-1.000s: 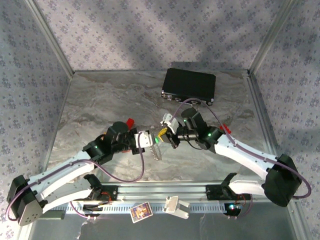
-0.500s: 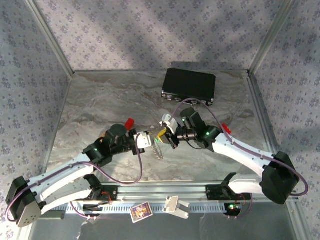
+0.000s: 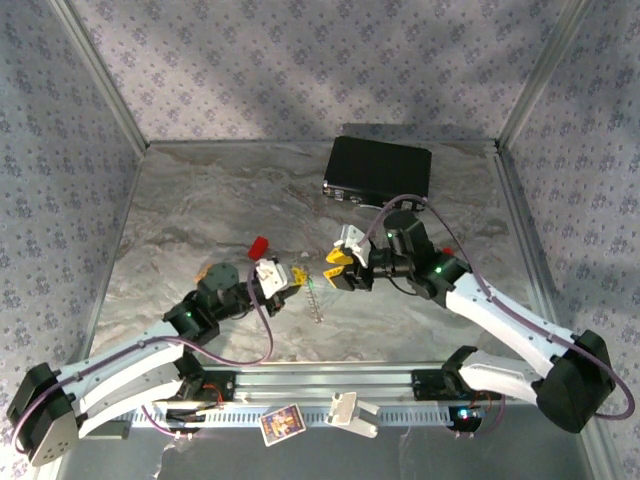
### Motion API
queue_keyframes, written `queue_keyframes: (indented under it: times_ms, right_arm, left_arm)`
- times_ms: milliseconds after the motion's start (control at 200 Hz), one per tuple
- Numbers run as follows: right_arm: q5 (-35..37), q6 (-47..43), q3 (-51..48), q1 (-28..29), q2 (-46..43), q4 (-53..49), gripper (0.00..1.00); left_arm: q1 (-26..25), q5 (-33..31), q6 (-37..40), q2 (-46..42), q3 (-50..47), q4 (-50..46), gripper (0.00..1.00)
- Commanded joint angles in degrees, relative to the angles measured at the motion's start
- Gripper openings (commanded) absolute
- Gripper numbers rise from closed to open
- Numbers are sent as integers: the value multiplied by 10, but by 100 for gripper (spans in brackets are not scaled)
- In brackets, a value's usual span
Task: Put the keys on the keyring
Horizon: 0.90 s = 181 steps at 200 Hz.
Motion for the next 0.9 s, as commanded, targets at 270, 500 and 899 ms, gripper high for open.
queue_keyframes:
  times_ms: [270,500,899]
  right_arm:
    - [-72,-57,19,30,47,55,39]
    - [-83,-47,27,40,65,77,36]
    - [-116,-41,28,44,64,76,25]
  left_arm:
    - [36,118,-70,-34,-15,103,0]
    - [38,133,-58,-43,-14,85,0]
    - [37,156,-52,-38,-9,91,0]
